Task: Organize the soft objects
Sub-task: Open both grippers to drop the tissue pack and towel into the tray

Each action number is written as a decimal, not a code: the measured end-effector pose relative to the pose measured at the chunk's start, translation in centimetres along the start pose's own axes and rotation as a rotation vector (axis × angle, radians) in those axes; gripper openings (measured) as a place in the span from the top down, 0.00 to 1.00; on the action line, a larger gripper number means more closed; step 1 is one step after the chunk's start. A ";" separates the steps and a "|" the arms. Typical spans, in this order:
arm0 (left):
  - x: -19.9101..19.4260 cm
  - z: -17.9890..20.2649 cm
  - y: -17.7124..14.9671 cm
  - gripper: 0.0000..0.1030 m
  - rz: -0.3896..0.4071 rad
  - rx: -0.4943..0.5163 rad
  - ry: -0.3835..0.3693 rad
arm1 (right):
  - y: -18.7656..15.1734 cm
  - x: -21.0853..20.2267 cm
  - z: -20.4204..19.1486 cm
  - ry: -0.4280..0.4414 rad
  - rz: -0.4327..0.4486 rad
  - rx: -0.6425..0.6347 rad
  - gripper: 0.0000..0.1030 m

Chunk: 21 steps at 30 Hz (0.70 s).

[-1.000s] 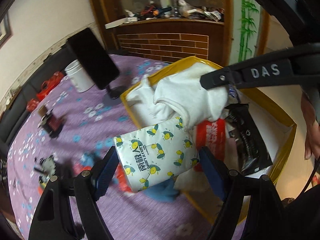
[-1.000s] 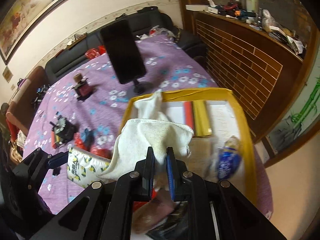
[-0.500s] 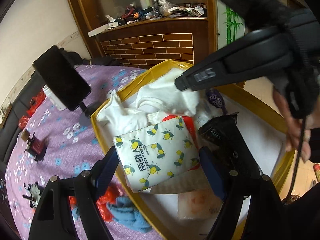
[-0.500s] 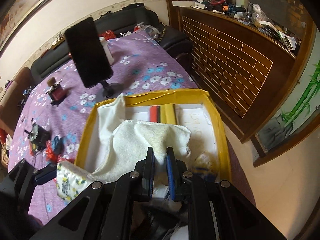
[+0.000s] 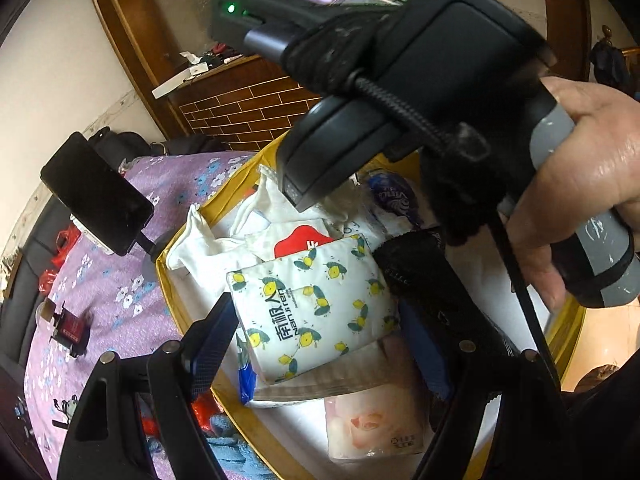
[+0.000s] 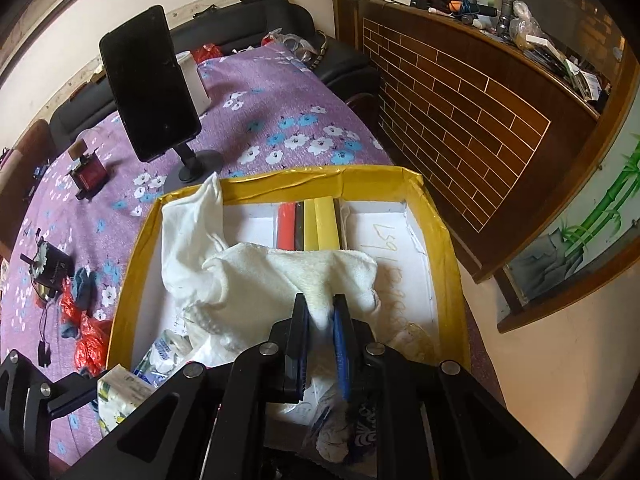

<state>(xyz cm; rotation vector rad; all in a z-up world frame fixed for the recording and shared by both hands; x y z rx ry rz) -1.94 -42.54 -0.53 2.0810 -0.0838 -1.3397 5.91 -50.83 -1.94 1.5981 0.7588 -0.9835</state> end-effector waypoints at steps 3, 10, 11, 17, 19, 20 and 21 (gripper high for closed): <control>0.0 0.0 0.0 0.22 0.003 0.003 0.002 | 0.0 -0.1 0.1 0.003 -0.004 0.010 0.87; -0.2 0.1 0.0 0.21 0.012 0.013 0.016 | -0.2 -0.7 0.3 0.016 -0.006 0.037 0.83; -0.3 0.2 0.0 0.21 0.014 0.015 0.018 | -0.3 -0.9 0.3 0.017 -0.005 0.040 0.82; -0.5 0.3 0.1 0.21 0.021 0.024 0.024 | -0.4 -1.8 0.4 0.022 0.002 0.059 0.69; -0.6 0.4 0.1 0.21 0.024 0.027 0.028 | -0.5 -2.1 0.5 0.020 0.008 0.065 0.65; -0.6 0.4 0.1 0.21 0.025 0.028 0.028 | -0.5 -2.3 0.5 0.020 0.013 0.067 0.65; -0.7 0.5 0.1 0.21 0.027 0.030 0.028 | -0.5 -2.4 0.5 0.018 0.017 0.068 0.65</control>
Point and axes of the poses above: each gripper's, at about its wrist camera, not at the fingertips, and x roughly the way its jaws point, z to its right, y to its top, the point moved 8 cm from there along x, roughly the way its jaws point, and after that the axes turned 3 degrees about -z, right-handed, at the moved point
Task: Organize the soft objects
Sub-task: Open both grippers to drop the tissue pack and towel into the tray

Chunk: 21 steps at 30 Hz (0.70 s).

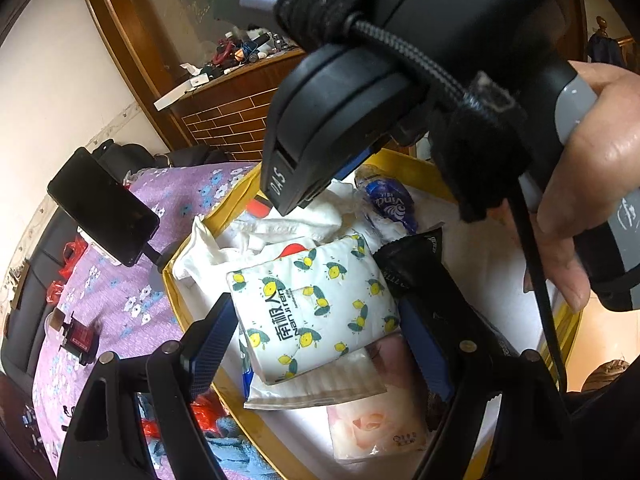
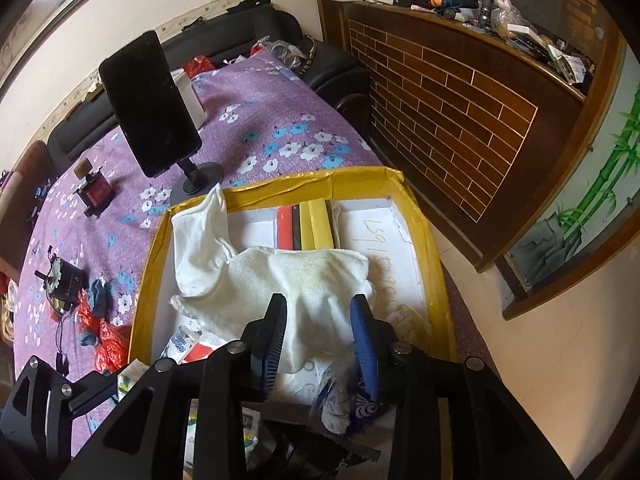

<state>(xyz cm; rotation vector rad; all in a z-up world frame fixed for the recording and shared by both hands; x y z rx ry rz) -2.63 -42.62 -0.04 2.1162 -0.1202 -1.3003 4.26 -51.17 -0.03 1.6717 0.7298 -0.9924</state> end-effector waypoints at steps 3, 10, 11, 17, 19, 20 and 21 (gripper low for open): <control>-0.1 0.1 0.0 0.21 0.003 0.003 0.003 | 0.0 -0.5 -0.1 -0.004 0.009 0.001 0.65; -0.7 0.0 0.2 0.21 0.010 0.007 0.011 | -0.3 -1.5 -0.2 -0.005 0.023 0.005 0.65; -0.7 0.0 0.2 0.21 0.011 0.008 0.013 | -0.3 -1.6 -0.2 -0.005 0.025 0.007 0.65; -1.4 0.1 0.2 0.21 0.023 0.010 0.019 | -0.7 -2.6 -0.3 -0.005 0.037 0.013 0.65; -1.7 0.1 0.1 0.21 0.029 0.008 0.023 | -0.8 -2.9 -0.5 -0.006 0.042 0.013 0.65; -1.8 0.0 0.1 0.21 0.031 0.007 0.025 | -0.9 -3.0 -0.6 -0.006 0.044 0.012 0.65; -2.0 -0.1 0.1 0.21 0.035 0.005 0.028 | -0.9 -3.2 -0.7 -0.006 0.046 0.012 0.65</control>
Point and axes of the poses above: each gripper's, at about its wrist camera, not at the fingertips, and x roughly the way its jaws point, z to its right, y to its top, the point moved 8 cm from there along x, roughly the way its jaws point, and after that the axes turned 3 degrees about -z, right-handed, at the moved point
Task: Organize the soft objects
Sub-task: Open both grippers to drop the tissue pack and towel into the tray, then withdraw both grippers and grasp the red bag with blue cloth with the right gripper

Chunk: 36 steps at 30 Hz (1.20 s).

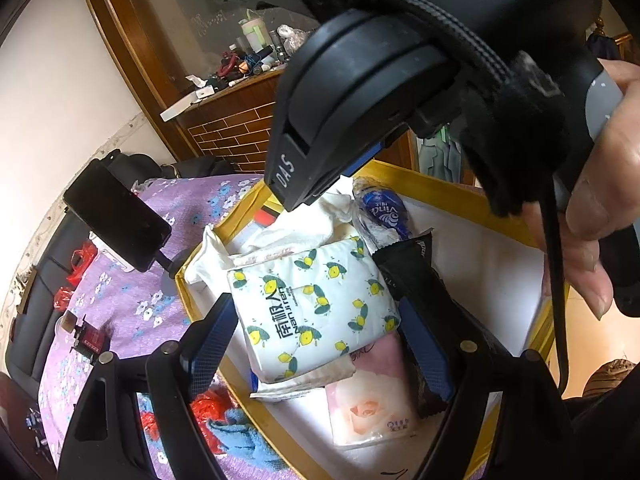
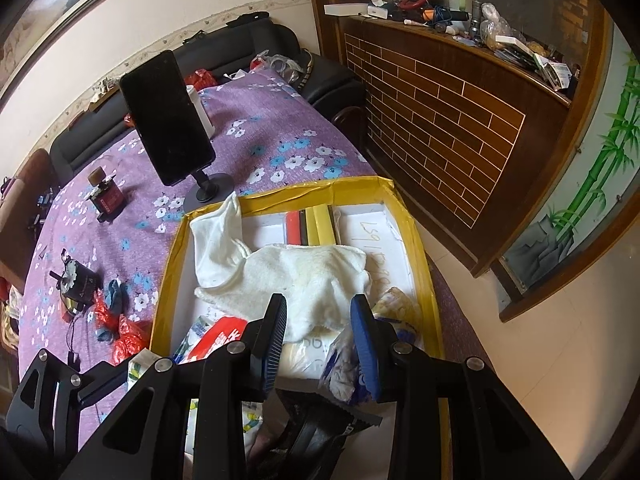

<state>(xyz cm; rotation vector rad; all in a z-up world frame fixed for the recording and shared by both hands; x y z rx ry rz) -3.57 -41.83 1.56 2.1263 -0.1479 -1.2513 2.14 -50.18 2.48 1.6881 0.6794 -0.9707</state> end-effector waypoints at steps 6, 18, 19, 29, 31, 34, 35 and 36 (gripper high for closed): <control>-1.5 -1.5 -0.5 0.21 0.025 -0.040 0.022 | 0.2 -1.2 -1.1 0.007 0.027 -0.004 0.65; -4.0 -7.6 -5.1 0.21 -0.003 -0.202 0.119 | 0.8 -2.4 -9.8 0.119 0.056 -0.104 0.55; -4.4 -8.3 -5.8 0.21 -0.010 -0.223 0.128 | 0.6 -2.3 -10.6 0.133 0.047 -0.118 0.55; -6.9 -15.0 -15.8 0.21 -0.128 -0.511 0.205 | -2.2 0.5 -17.5 0.236 -0.074 -0.232 0.55; -7.3 -15.9 -17.8 0.21 -0.154 -0.564 0.212 | -2.9 1.5 -18.5 0.255 -0.111 -0.240 0.55; -7.8 -16.6 -19.5 0.21 -0.174 -0.604 0.224 | -3.5 2.6 -19.6 0.255 -0.147 -0.258 0.55; -7.9 -16.7 -19.9 0.21 -0.177 -0.614 0.224 | -3.9 3.2 -19.9 0.249 -0.167 -0.270 0.55; -8.1 -16.9 -20.3 0.21 -0.181 -0.621 0.226 | -4.2 3.7 -20.3 0.242 -0.182 -0.276 0.55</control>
Point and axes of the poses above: each gripper's, at about its wrist camera, not at the fingertips, and x roughly the way its jaws point, z to its right, y to its top, the point moved 8 cm from there along x, roughly the way its jaws point, and after that the axes turned 3 degrees about -z, right-handed, at the moved point
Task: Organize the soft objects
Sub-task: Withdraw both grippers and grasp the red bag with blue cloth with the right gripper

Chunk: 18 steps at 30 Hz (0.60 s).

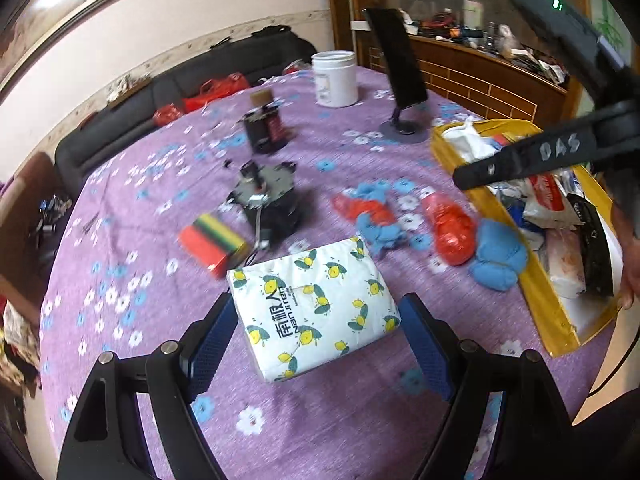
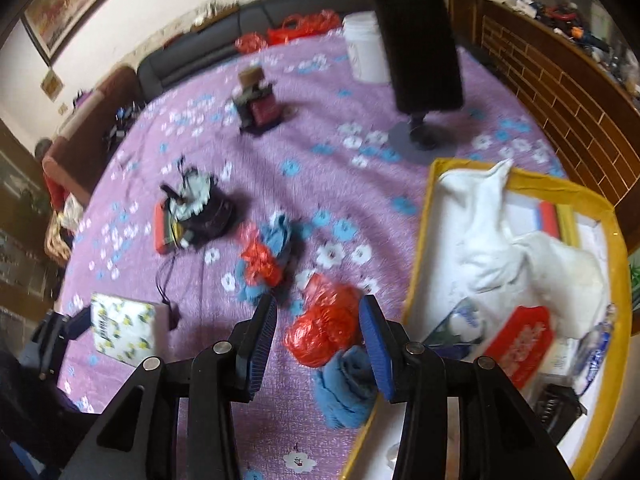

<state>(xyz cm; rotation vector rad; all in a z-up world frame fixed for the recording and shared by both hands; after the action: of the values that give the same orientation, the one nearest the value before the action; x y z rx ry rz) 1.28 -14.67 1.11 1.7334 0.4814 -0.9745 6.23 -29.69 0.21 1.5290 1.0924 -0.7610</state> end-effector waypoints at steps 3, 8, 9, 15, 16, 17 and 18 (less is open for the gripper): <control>0.0 -0.5 -0.4 0.21 -0.007 -0.009 0.014 | -0.4 2.0 -0.4 -0.034 -0.051 -0.026 0.55; 0.1 -1.2 -0.7 0.21 -0.019 -0.025 0.019 | -0.9 5.0 -0.8 -0.104 -0.119 -0.088 0.55; 0.2 -1.3 -0.6 0.21 -0.021 -0.029 0.017 | -0.9 5.3 -0.8 -0.126 -0.116 -0.105 0.55; 0.8 -1.3 0.5 0.21 -0.036 -0.046 -0.012 | -1.4 4.5 -1.1 -0.133 -0.082 -0.157 0.65; 1.3 -1.1 1.0 0.21 -0.048 -0.049 -0.028 | -1.2 3.3 -1.1 -0.108 -0.046 -0.142 0.65; 1.6 -0.9 1.3 0.21 -0.055 -0.047 -0.037 | -1.0 2.5 -1.1 -0.089 -0.023 -0.132 0.65; 2.1 -0.5 1.8 0.21 -0.067 -0.042 -0.053 | -0.8 1.6 -1.0 -0.081 0.002 -0.124 0.65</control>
<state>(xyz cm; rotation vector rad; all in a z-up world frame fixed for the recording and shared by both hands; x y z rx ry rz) 3.95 -15.19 0.57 1.6587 0.5252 -1.0478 5.97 -28.31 -1.29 1.3830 1.0580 -0.7337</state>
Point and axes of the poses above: each gripper's, at about its wrist camera, not at the fingertips, and x roughly the way its jaws point, z to its right, y to its top, the point moved 8 cm from there along x, roughly the way its jaws point, and after that the axes turned 3 degrees about -z, right-handed, at the moved point
